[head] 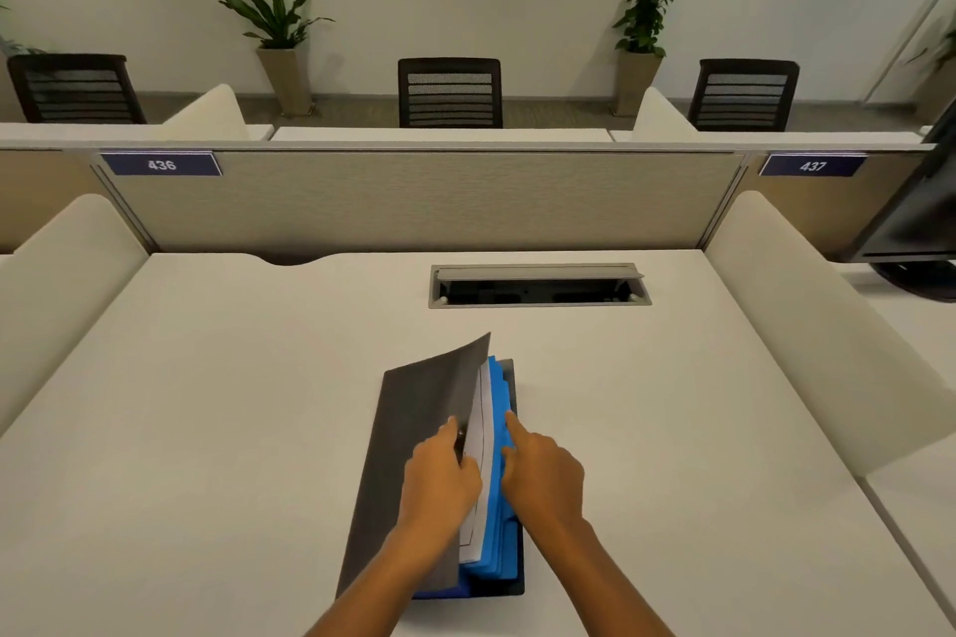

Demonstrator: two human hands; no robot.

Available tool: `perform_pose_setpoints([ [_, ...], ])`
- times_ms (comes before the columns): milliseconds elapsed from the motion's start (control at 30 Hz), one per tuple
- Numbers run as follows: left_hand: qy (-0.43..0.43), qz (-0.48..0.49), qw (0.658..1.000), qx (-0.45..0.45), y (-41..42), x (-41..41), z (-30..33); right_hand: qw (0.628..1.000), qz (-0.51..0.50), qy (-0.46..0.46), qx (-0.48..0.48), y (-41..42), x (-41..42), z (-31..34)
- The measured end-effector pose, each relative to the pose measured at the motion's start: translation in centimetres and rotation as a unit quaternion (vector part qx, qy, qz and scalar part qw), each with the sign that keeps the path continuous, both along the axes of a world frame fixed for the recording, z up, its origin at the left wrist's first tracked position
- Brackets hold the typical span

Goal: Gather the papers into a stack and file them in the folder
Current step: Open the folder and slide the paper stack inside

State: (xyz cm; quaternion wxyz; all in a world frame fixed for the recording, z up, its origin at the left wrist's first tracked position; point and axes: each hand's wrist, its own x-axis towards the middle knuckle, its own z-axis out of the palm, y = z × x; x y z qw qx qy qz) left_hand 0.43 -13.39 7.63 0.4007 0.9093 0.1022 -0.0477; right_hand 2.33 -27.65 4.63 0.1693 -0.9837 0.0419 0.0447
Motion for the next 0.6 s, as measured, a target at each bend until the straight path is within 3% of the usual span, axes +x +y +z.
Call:
perform_pose_setpoints([
  [133,0.020,-0.041,0.997,0.057,-1.7,-0.1,-2.3,0.999,-0.017,0.041,0.017,-1.6,-0.7,-2.1],
  [400,0.043,-0.138,0.958,0.247,-3.2,-0.4,-6.5,0.985,-0.037,0.038,0.166,-3.2,-0.8,-4.4],
  [500,0.046,-0.147,0.952,0.263,-3.0,-0.6,-7.7,0.974,-0.032,0.032,0.222,-3.2,-0.2,-4.9],
  [600,0.022,-0.127,0.966,0.224,-1.6,-0.9,-8.1,0.965,-0.021,0.022,0.260,-2.7,0.3,-5.4],
])
